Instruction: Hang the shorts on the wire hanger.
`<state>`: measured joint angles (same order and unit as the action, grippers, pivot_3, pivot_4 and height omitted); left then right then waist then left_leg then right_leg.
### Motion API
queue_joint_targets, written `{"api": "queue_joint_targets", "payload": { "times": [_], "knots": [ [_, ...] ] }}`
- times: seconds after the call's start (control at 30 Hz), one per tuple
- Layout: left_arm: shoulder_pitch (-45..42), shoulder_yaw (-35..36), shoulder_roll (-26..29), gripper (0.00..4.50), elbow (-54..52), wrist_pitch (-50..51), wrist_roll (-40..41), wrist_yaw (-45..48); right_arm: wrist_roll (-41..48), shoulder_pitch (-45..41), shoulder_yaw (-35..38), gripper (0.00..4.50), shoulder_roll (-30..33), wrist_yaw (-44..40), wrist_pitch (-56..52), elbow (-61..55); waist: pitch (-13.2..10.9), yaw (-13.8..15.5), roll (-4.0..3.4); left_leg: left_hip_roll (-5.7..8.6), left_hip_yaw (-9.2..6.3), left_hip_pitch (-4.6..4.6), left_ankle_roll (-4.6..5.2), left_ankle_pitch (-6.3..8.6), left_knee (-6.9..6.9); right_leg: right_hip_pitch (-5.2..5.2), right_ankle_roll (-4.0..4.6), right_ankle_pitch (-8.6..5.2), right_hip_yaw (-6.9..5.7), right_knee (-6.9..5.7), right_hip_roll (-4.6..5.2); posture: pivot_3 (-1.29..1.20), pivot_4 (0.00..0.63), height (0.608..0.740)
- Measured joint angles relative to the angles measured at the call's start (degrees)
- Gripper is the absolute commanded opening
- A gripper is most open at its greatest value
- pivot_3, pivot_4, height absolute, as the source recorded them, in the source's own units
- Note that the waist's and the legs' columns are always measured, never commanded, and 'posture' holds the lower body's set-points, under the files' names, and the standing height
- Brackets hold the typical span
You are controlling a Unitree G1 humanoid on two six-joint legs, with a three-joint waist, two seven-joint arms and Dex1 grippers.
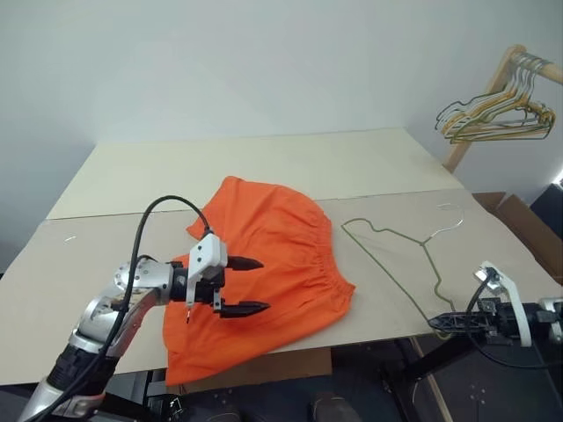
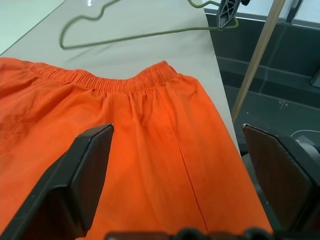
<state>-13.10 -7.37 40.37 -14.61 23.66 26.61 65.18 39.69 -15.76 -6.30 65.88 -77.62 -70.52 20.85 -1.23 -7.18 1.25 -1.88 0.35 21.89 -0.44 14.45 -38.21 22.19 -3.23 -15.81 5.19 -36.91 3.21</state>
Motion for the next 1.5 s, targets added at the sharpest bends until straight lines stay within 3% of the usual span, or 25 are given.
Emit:
{"api": "queue_joint_targets", "payload": {
  "times": [0.3,0.8,0.97,1.13,1.37,1.5],
  "knots": [
    [0.7,0.1,0.5,4.48,-0.4,0.0,-0.5,-0.7,-5.2,-4.6,-6.1,0.00,-3.9,-4.4,1.4,5.7,0.0,0.3,-0.01,0.03,-0.01,0.02,0.00,0.00,-0.01,-0.01,0.00,0.02,-0.01,-0.01,0.04,-0.09,0.000,0.740],
    [1.9,0.7,1.0,4.48,-1.0,0.0,-1.8,-1.7,-6.1,-5.4,-7.3,0.00,-4.9,-10.9,2.0,5.1,0.0,0.7,-0.02,0.03,-0.01,0.01,0.00,0.00,-0.03,-0.01,0.04,0.04,-0.01,-0.05,0.03,-0.08,0.000,0.740],
    [2.6,0.6,1.0,4.48,-1.0,-0.2,-2.6,-1.8,-1.9,-6.5,-14.5,0.00,-3.7,-11.2,2.1,3.5,0.0,0.8,-0.05,0.03,0.00,-0.01,0.00,0.00,-0.03,0.00,0.09,0.07,0.01,-0.07,0.03,-0.06,0.000,0.740],
    [3.7,0.4,1.0,4.48,-1.6,-1.2,-4.0,-2.0,2.6,-14.1,-23.6,0.00,-2.4,-11.3,4.0,5.1,0.0,0.9,-0.05,0.02,0.02,-0.07,0.00,0.00,-0.03,-0.01,0.09,0.07,0.02,-0.07,0.02,-0.04,0.000,0.740],
    [5.1,-0.1,1.0,4.48,-2.4,-1.9,-5.1,-2.6,1.3,-28.4,-32.6,0.00,-12.8,-11.6,8.2,25.0,0.0,1.9,-0.02,0.02,0.01,-0.03,0.00,0.00,-0.04,-0.01,0.26,0.17,0.01,-0.08,0.01,0.01,0.000,0.740],
    [6.0,0.1,1.0,4.48,-2.9,-1.9,-5.1,-3.5,0.5,-30.2,-36.3,0.00,-15.5,-11.6,11.5,29.8,0.0,3.5,-0.04,0.04,0.01,0.01,0.01,0.00,-0.09,0.02,0.26,0.18,-0.01,-0.12,0.05,0.02,0.000,0.740]
  ]
}}
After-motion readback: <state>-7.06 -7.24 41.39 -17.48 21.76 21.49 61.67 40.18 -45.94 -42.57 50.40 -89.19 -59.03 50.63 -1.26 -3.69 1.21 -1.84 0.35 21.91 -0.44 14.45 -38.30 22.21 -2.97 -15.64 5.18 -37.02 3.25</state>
